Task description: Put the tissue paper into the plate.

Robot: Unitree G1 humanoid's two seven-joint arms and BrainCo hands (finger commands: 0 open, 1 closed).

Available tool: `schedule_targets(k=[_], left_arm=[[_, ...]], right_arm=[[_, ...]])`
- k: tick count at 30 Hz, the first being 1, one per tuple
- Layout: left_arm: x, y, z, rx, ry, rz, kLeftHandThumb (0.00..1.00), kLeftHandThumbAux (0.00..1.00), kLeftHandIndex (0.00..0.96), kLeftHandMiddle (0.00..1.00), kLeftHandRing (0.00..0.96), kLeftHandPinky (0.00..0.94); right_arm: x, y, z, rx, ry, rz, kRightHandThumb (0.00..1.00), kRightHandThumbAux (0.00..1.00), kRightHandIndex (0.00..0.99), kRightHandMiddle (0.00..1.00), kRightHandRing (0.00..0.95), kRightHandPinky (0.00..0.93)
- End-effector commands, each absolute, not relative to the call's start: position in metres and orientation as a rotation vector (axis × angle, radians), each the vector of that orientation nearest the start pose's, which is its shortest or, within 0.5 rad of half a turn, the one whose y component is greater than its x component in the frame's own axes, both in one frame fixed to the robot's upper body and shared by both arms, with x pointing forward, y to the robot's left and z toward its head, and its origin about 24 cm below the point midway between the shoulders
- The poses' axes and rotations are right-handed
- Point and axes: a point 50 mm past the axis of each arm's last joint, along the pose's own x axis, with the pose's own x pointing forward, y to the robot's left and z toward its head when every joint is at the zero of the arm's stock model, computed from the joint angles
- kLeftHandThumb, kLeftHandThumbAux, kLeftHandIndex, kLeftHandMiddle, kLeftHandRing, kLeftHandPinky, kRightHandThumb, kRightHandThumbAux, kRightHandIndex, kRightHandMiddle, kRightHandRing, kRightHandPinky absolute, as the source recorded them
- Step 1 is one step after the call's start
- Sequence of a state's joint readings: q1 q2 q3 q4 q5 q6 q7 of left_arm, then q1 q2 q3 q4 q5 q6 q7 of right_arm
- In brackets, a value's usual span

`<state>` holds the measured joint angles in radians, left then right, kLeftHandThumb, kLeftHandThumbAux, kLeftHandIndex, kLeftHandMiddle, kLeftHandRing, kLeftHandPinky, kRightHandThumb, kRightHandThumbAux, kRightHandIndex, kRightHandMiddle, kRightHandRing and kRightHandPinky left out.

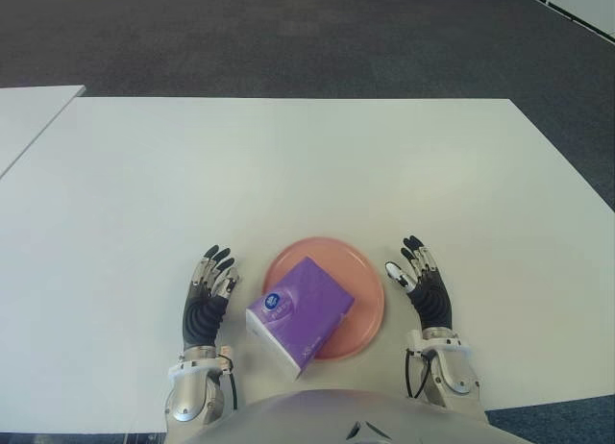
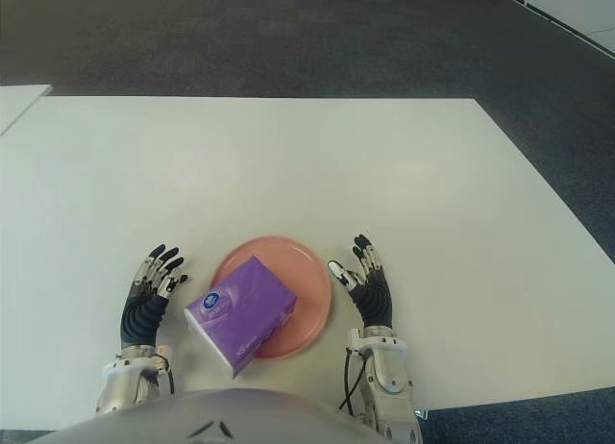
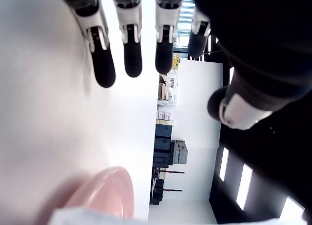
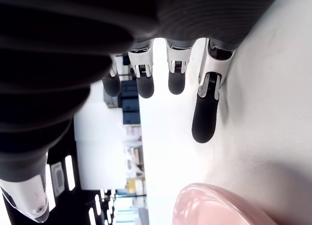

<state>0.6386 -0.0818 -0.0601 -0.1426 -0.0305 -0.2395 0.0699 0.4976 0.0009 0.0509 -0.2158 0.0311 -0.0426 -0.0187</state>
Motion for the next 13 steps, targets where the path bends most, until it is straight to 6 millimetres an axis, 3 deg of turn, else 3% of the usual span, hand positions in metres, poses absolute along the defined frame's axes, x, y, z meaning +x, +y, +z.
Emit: schedule_targets(k=[1,13], left_arm=[[0.0827,0.1498,-0.0482,-0.131,0.452,0.235,0.141,0.600,0.126,0.181,0.201,0.212],[0.0808,0.1434,-0.0479,-0.156,0.435,0.239,0.146,0.607,0.125,0.175,0.201,0.219]], right_arm=[[0.1167,-0.1640,-0.0439,0.028,0.543,-0.122,0.154,0.649,0.038,0.108,0.061,0.013],[0.1181,-0.1661,-0.0424,0.026,0.528,-0.100,0.140,0.659,0.039,0.093,0.042,0.000]])
